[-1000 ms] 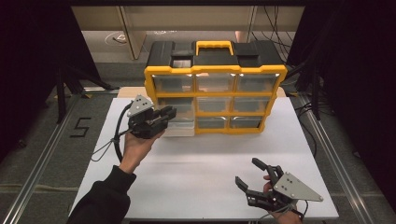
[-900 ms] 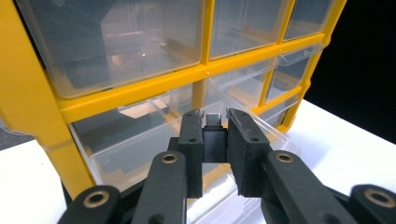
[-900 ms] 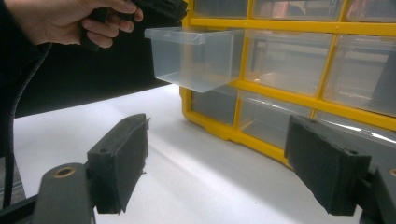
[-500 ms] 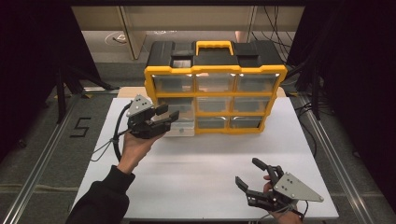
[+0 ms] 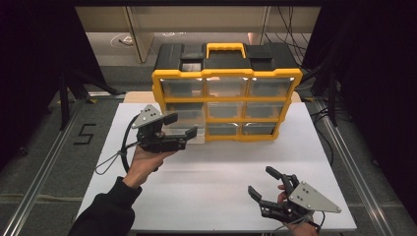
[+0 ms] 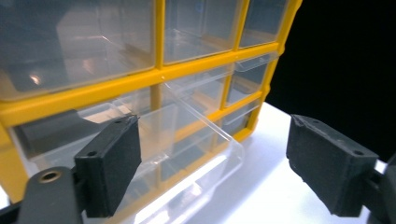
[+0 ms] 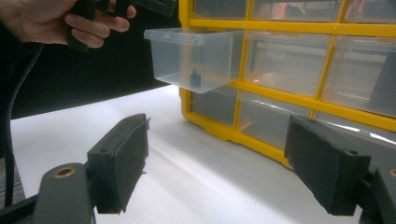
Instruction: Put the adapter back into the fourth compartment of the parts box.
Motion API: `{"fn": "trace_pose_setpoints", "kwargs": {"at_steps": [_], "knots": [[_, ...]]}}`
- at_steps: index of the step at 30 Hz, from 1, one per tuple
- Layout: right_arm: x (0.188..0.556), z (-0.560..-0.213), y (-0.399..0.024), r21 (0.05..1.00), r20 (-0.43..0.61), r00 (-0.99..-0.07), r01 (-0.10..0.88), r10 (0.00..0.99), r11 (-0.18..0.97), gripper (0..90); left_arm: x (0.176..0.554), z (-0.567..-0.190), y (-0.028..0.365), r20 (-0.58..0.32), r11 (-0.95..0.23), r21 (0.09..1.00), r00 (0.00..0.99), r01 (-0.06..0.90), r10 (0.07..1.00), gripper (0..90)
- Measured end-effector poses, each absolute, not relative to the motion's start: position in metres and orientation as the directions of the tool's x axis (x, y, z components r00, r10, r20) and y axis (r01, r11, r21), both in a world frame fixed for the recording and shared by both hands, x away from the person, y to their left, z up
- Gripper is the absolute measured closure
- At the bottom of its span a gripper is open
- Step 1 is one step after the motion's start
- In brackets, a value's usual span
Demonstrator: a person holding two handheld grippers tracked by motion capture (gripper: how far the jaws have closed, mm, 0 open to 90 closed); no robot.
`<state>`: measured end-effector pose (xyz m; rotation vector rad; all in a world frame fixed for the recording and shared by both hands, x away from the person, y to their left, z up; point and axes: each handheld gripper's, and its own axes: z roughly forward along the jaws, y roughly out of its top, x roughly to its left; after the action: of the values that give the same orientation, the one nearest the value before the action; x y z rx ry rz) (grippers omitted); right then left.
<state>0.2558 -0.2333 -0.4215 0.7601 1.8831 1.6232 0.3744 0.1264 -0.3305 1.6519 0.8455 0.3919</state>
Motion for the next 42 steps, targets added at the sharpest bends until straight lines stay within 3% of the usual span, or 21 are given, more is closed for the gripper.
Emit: {"fn": "trace_pose_setpoints", "kwargs": {"at_steps": [15, 42], "knots": [[0.256, -0.422, -0.233, 0.990, -0.032, -0.698, 0.074, 0.716, 0.116, 22.7, 0.356, -0.346, 0.120, -0.207, 0.004, 0.963, 0.735, 0.268, 0.646, 14.0], [0.257, -0.422, -0.234, 0.991, -0.022, -0.697, 0.081, 0.717, 0.109, 22.7, 0.323, -0.375, 0.116, -0.143, 0.012, 0.985, 0.789, 0.170, 0.597, 12.9]]}}
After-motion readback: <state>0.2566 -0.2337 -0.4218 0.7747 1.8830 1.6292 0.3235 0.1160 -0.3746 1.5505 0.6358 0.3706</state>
